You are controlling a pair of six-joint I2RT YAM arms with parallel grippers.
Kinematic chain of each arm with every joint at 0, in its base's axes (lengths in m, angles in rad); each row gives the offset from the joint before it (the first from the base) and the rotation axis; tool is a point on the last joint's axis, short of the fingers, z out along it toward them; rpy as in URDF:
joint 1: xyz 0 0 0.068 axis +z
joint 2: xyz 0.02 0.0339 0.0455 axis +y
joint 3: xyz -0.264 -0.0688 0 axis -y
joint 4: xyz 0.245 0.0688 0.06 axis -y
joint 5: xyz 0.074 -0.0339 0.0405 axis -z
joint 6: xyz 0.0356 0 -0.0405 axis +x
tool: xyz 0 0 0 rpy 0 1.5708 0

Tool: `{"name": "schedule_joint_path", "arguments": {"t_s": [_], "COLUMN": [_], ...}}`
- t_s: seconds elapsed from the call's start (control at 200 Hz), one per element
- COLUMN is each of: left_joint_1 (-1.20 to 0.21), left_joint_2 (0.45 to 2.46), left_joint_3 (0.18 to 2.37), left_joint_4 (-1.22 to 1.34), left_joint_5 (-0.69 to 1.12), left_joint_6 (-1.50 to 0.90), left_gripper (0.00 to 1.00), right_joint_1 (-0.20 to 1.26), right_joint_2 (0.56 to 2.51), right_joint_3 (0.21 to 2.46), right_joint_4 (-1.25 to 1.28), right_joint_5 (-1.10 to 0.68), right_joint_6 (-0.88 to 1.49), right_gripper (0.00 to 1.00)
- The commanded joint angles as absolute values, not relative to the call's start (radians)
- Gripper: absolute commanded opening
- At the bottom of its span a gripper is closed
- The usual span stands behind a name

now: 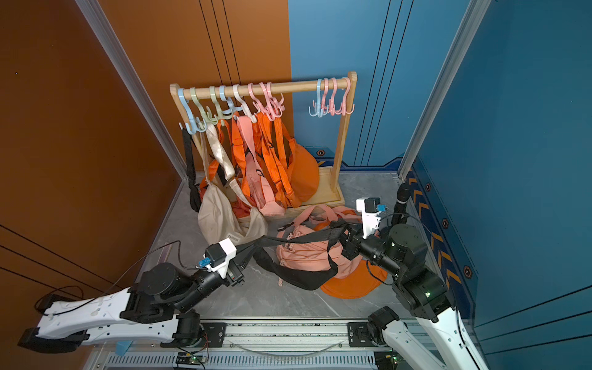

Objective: Take the bag off the hook
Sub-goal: Place the bag inside the bag.

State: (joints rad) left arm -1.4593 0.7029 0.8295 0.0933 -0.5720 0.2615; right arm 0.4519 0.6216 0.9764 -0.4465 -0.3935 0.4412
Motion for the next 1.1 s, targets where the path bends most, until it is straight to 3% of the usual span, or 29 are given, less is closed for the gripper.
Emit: {"name": "schedule_joint_path", "arguments": {"t_s": [0.0, 0.215, 0.335, 0.581, 1.096], "left_joint_1": [-1.517, -1.543, -1.484, -1.116, -0.892], "left_joint_2": [0.696, 0.706, 0.762, 0.852, 1.205], "left_joint_3": [0.798, 0.752, 0.783, 0.774, 0.841], "left_joint_4": [0.094, 0.154, 0.116, 0.060, 0.197], "left_joint_5": [-0.715, -0.786, -0.799, -0.484, -0.278], "left_joint_6": [0.241, 0.167, 0.113, -0.235, -0.309], "left_gripper": [0.00, 0.00, 0.00, 0.00, 0.00], "right_joint_1": [0.456, 0.455, 0.456, 0.446, 0.300], "right_joint_2": [0.582, 0.563, 0.577, 0.722, 1.033], "right_joint_3": [0.959, 0.988, 0.991, 0.980, 0.976], "right_joint_4": [-0.486, -0.558, -0.556, -0.486, -0.299], "right_joint_5": [-0.321, -0.192, -0.125, -0.032, -0.029], "right_joint_6": [0.417, 0.387, 0.381, 0.379, 0.399], "right_gripper": [0.00, 0.00, 0.00, 0.00, 0.00]}}
